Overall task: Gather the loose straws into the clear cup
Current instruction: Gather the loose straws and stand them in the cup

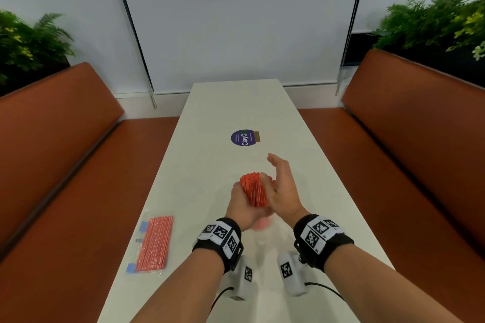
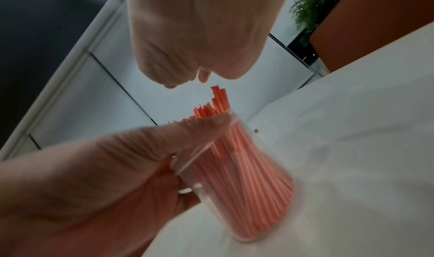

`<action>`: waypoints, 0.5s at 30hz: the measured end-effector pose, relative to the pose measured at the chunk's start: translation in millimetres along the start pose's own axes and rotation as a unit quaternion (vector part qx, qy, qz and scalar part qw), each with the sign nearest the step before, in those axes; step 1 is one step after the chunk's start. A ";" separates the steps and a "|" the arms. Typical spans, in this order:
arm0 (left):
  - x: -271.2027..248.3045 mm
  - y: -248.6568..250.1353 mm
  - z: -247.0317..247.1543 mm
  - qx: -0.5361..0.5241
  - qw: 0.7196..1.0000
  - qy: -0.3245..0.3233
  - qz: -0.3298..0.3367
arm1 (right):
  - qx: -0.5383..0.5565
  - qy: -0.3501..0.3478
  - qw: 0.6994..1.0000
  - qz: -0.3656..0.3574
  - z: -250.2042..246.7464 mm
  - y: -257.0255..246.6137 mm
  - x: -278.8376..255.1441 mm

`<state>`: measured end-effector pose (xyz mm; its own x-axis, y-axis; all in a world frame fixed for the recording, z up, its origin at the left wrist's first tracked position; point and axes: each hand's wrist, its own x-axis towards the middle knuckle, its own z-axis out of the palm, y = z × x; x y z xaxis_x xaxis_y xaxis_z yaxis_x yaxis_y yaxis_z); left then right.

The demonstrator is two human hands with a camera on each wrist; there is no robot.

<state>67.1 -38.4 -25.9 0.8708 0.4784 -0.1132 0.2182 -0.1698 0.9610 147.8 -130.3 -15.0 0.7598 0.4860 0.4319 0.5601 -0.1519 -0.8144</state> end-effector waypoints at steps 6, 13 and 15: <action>-7.1 8.4 2.1 0.028 0.998 -0.028 0.047 | -0.116 -0.171 0.978 -0.009 12.2 -3.0 -5.6; -14.3 4.8 -5.0 0.068 0.994 -0.064 0.061 | -0.262 -0.251 0.929 -0.067 18.3 -13.9 4.4; -16.6 4.1 -9.1 0.077 0.992 -0.063 0.071 | -0.278 -0.238 0.927 -0.083 14.8 -13.7 4.0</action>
<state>49.5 -39.2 -17.8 0.9436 0.3306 -0.0184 0.1452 -0.3632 0.9203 138.3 -113.5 -7.8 0.4914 0.8463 0.2056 0.8399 -0.3980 -0.3690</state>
